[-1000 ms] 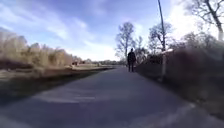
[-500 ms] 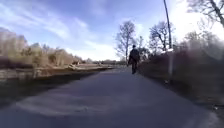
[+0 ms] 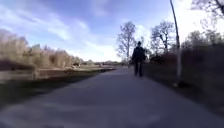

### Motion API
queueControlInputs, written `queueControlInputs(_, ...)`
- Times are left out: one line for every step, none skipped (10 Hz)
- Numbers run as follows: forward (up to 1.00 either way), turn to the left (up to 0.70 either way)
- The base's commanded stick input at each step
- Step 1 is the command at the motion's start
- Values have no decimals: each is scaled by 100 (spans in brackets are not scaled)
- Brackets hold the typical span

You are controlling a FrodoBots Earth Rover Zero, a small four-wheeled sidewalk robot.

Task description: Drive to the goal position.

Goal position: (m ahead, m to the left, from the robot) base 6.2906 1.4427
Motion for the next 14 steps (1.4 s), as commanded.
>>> queueControlInputs(100, 0)
queueControlInputs(100, 0)
queueControlInputs(100, 0)
queueControlInputs(100, 0)
queueControlInputs(100, 0)
queueControlInputs(100, 0)
queueControlInputs(100, 0)
queueControlInputs(100, 0)
queueControlInputs(100, -3)
queueControlInputs(100, -14)
queueControlInputs(100, -29)
queueControlInputs(100, -38)
queueControlInputs(100, -34)
queueControlInputs(100, -10)
